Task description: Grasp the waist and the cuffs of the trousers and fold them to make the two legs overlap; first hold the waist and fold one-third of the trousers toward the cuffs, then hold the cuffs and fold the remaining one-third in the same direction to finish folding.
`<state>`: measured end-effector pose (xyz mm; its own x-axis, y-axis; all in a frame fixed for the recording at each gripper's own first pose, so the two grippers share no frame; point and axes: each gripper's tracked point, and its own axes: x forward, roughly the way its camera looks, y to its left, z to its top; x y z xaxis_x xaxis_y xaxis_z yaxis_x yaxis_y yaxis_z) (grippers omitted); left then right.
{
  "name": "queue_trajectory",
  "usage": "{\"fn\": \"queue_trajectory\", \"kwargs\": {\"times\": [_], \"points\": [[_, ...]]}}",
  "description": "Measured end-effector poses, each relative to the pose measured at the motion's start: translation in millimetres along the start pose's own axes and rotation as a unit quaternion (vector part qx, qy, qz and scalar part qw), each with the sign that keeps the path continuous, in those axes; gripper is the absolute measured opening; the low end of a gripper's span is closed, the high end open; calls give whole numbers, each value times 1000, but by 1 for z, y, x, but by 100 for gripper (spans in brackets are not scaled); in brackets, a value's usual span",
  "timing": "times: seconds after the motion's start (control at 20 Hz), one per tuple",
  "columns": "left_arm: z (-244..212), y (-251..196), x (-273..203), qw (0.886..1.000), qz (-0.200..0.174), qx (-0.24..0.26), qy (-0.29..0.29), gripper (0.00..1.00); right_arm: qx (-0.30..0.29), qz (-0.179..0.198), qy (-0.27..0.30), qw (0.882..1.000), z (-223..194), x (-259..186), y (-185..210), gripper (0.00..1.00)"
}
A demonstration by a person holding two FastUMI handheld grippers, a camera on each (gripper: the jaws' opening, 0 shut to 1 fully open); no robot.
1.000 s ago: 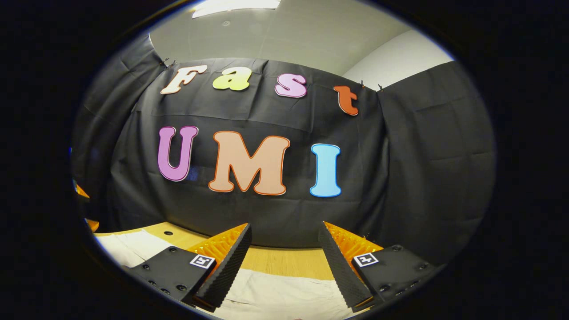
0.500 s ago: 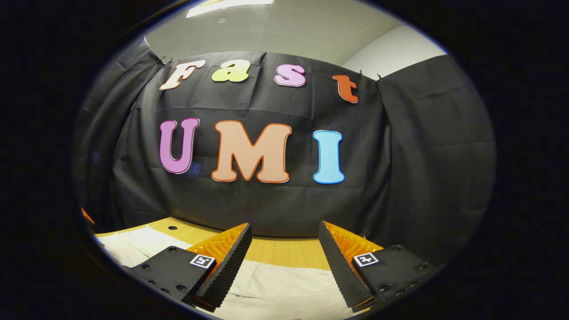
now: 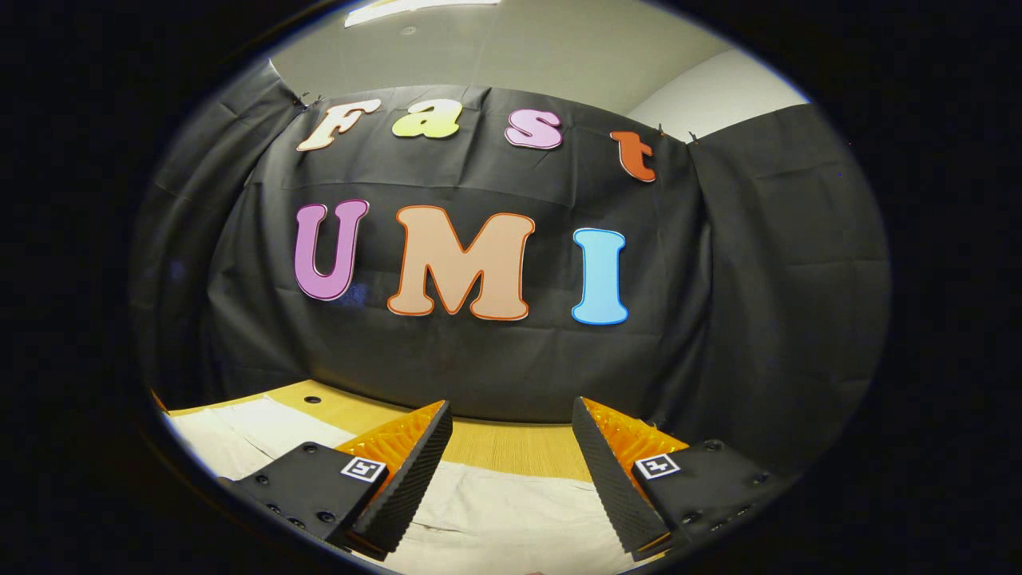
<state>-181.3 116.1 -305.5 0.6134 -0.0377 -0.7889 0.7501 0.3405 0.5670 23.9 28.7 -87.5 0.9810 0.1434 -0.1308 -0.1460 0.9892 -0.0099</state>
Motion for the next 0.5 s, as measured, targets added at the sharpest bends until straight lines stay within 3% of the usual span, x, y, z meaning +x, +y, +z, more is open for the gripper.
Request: {"fn": "queue_trajectory", "kwargs": {"times": [0.5], "points": [[4, 1, 30, 997, -46, 64, 14, 91, -13, -23, 7, 1000, -2, 0, -22, 97]]}}
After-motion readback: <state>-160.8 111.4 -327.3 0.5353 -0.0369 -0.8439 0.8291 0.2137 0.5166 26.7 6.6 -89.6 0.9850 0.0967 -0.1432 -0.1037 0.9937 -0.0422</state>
